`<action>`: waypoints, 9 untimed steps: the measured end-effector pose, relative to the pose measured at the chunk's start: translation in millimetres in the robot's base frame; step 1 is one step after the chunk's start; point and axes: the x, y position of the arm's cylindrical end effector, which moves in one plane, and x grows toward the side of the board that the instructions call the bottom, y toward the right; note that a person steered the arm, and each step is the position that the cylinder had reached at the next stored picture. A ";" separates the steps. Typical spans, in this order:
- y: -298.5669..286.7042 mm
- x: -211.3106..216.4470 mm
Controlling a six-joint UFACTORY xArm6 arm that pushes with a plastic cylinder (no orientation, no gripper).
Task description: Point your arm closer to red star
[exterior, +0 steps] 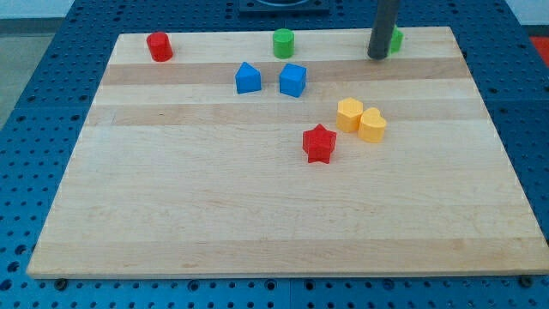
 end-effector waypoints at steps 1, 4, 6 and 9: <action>0.0 24.0; -1.0 86.6; 18.7 141.5; -36.2 211.5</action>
